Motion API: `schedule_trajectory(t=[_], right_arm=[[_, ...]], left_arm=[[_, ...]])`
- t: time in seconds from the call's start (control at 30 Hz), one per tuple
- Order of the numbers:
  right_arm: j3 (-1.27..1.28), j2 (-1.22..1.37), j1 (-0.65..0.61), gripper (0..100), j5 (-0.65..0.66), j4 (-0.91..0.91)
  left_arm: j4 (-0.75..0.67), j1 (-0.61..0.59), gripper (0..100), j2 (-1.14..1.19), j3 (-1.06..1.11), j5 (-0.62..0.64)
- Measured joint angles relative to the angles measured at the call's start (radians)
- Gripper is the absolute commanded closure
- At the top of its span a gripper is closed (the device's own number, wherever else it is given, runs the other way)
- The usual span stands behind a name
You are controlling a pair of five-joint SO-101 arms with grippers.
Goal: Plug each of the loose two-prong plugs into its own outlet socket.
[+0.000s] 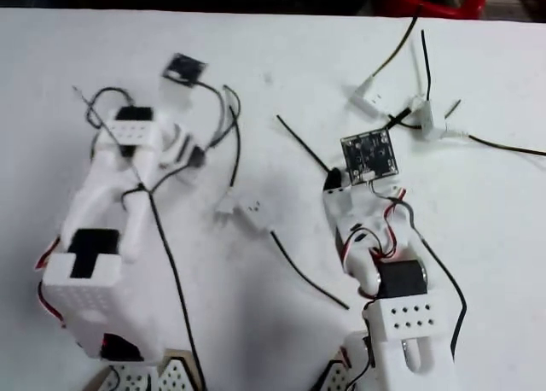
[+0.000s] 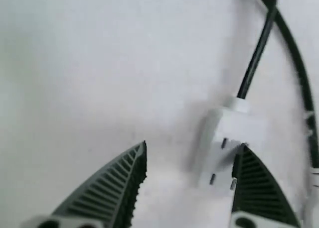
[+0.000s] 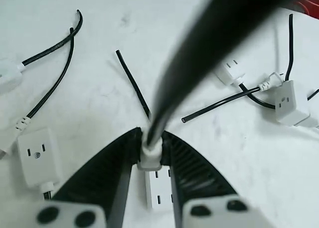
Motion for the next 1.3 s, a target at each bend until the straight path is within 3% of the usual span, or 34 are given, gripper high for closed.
schedule_trajectory(t=[0.17, 0.43, 0.7, 0.97, 1.1, 1.3], right_arm=[[0.000, 0.000, 0.000, 98.1, 0.000, 0.000], [0.000, 0.000, 0.000, 98.1, 0.000, 0.000], [0.000, 0.000, 0.000, 98.1, 0.000, 0.000], [0.000, 0.000, 0.000, 98.1, 0.000, 0.000], [0.000, 0.000, 0.000, 98.1, 0.000, 0.000], [0.000, 0.000, 0.000, 98.1, 0.000, 0.000]], left_arm=[[-0.017, -0.086, 72, 0.000, -0.003, -0.005], [0.021, -0.094, 72, -0.014, -0.003, -0.005], [0.110, -0.015, 72, -0.127, -0.003, -0.006], [0.032, 0.057, 72, -0.083, 0.051, -0.006], [-0.028, 0.064, 80, 0.023, 0.055, -0.006], [0.003, 0.094, 89, 0.078, 0.014, -0.075]])
